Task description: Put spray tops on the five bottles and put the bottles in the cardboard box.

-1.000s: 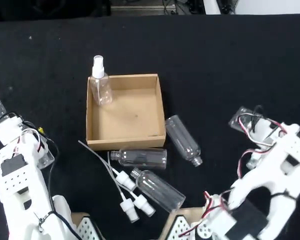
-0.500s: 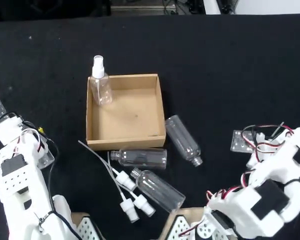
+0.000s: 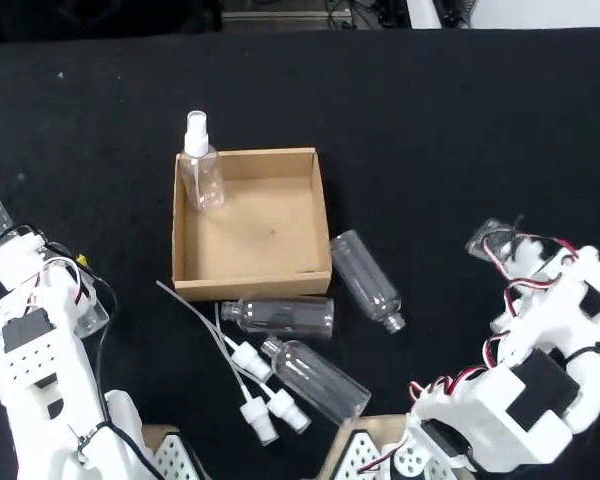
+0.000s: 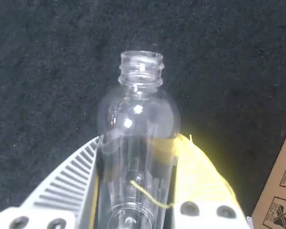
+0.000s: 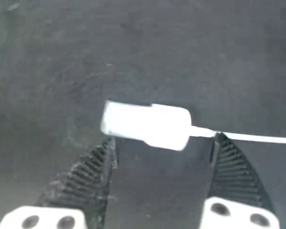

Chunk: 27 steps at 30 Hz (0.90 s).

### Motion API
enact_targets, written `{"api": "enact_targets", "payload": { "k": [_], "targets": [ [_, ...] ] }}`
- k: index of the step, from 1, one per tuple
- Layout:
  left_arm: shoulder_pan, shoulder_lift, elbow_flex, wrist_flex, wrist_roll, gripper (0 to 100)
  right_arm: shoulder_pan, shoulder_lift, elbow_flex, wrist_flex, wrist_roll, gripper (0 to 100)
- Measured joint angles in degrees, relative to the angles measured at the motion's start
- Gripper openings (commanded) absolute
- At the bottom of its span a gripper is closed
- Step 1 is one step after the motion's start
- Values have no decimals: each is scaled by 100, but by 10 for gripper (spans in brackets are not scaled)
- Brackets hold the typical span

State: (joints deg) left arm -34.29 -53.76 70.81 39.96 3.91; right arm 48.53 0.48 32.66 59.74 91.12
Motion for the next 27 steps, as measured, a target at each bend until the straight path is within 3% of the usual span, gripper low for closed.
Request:
{"api": "enact_targets", "payload": {
  "k": [5, 14, 19, 27],
  "targets": [
    [0, 0, 0, 0, 0, 51, 0, 0, -378, 97, 185, 361],
    [0, 0, 0, 0, 0, 51, 0, 0, -325, 431, 2637, 382],
    [0, 0, 0, 0, 0, 51, 0, 0, 114, 378, 3464, 292],
    [0, 0, 0, 0, 0, 51, -35, 0, 615, -149, 3226, 99]
  ]
}}
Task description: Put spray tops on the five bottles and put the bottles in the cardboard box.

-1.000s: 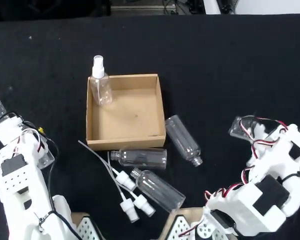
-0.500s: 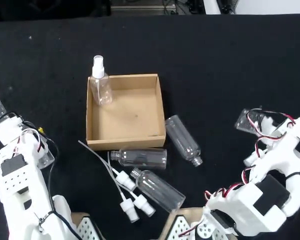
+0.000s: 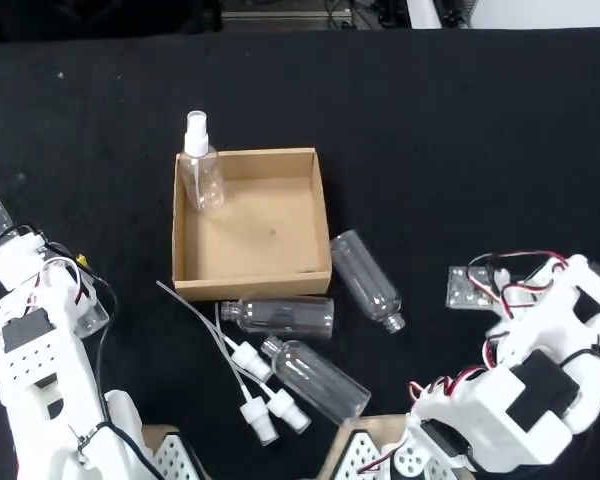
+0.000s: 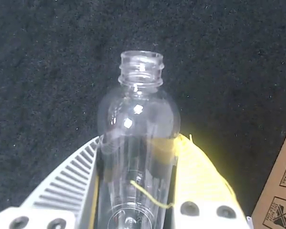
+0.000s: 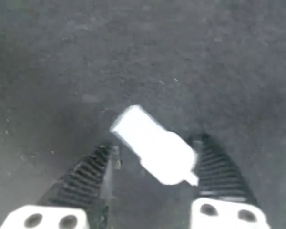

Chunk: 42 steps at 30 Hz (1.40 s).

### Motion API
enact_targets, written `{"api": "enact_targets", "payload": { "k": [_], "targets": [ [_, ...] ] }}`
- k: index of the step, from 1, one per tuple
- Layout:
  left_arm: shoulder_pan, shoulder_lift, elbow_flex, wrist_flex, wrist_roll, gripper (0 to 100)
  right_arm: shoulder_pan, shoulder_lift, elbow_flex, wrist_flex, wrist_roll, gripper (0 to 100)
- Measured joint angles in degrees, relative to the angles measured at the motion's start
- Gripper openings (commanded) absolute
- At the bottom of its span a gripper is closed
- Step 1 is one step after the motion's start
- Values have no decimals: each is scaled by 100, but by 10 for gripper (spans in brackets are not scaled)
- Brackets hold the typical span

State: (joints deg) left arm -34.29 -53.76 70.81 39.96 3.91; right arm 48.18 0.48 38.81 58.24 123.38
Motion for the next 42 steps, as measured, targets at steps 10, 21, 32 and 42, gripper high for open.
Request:
{"api": "enact_targets", "payload": {
  "k": [10, 21, 32, 42],
  "targets": [
    [0, 0, 0, 0, 0, 51, -88, 0, -211, 26, -5380, 109],
    [0, 0, 0, 0, 0, 51, -79, 0, -220, 220, -6145, 257],
    [0, 0, 0, 0, 0, 51, -79, 0, -53, 176, -3508, 83],
    [-18, -9, 0, 62, 0, 49, -70, -167, -149, 932, -3569, 10]
  ]
}}
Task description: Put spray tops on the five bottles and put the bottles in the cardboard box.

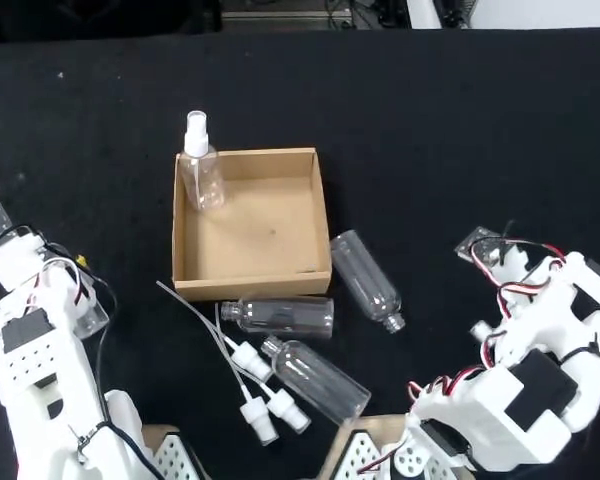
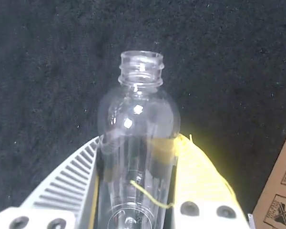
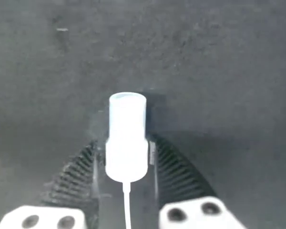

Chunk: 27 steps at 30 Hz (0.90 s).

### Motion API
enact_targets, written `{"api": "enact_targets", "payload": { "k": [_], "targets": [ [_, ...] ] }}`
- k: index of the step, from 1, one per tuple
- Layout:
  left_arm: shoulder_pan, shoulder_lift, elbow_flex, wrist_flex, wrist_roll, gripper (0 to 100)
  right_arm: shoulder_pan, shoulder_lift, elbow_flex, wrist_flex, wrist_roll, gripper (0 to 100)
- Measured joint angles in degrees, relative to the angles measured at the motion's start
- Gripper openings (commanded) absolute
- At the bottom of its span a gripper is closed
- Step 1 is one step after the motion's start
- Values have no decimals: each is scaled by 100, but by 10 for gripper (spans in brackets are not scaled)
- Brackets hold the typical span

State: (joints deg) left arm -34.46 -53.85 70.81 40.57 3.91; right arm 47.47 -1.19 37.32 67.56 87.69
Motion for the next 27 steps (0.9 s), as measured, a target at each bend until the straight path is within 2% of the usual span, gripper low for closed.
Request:
{"api": "enact_targets", "payload": {
  "k": [3, 6, 9, 14, 20, 27],
  "targets": [
    [0, -325, 0, 220, 0, 49, -176, -642, -554, 835, -738, 10],
    [0, -1020, 167, 352, 0, 49, -703, -1292, -1152, 1626, -1934, 10],
    [9, -1899, 598, 378, 0, 49, -1451, -1925, -1776, 2189, -3156, 10],
    [9, -3490, 1213, 431, 0, 50, -2936, -2681, -2778, 2752, -4738, 10],
    [70, -4888, 1697, 440, 0, 51, -4835, -2848, -3895, 2910, -6435, 10],
    [1029, -4985, 1705, 440, 0, 54, -6804, -2848, -4642, 2136, -7807, 10]
  ]
}}
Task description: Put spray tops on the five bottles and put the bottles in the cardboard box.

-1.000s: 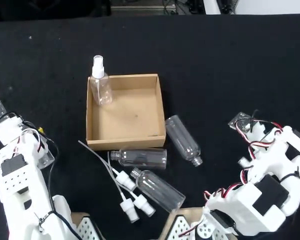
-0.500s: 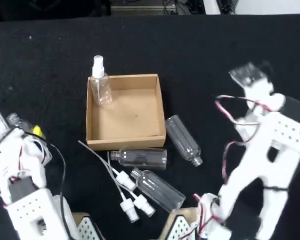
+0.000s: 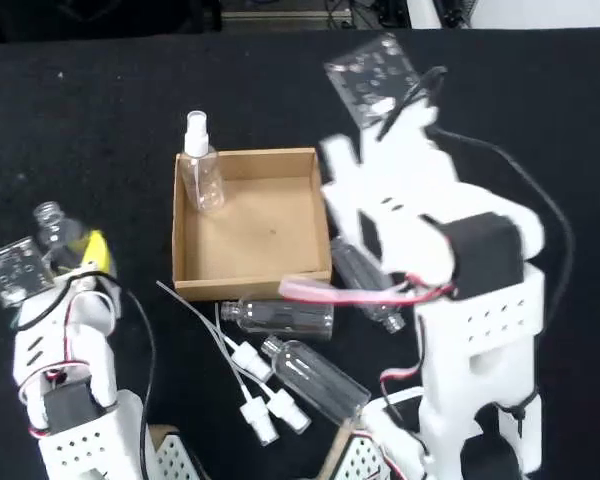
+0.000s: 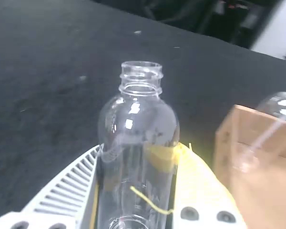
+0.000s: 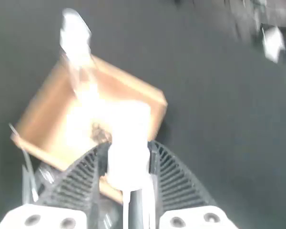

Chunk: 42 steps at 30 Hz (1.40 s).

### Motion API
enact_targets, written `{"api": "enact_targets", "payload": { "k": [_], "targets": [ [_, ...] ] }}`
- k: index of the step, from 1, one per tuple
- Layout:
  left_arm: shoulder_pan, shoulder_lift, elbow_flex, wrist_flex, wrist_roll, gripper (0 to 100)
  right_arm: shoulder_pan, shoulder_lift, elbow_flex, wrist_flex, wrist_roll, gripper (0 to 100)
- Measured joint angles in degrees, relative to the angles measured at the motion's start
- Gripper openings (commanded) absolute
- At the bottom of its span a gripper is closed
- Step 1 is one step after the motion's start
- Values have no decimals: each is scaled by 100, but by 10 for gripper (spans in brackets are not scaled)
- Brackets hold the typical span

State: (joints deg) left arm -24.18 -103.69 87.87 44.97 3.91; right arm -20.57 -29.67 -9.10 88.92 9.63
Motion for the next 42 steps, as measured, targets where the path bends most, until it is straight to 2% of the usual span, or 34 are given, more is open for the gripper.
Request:
{"api": "enact_targets", "payload": {
  "k": [5, 9, 17, 21, 27, 35, 42],
  "targets": [
    [738, 0, 0, 0, 0, 54, -659, 0, 0, -1108, -615, 10],
    [1099, 0, 0, 0, 0, 55, -985, 0, 0, -1495, -1055, 10],
    [1618, 0, 0, -18, 0, 52, -1266, 0, 0, -2303, -1169, 10],
    [1785, -9, 97, -686, 0, 54, -1266, 0, 0, -2743, -1178, 11],
    [1864, -70, 800, -2382, 0, 52, -1266, 0, 0, -2787, -1187, 11],
    [2989, 9, 826, -2541, 0, 52, -1266, 0, 0, -2804, -1301, 11],
    [3754, 9, 826, -2541, 0, 52, -1266, 0, 0, -2857, -2558, 11]
  ]
}}
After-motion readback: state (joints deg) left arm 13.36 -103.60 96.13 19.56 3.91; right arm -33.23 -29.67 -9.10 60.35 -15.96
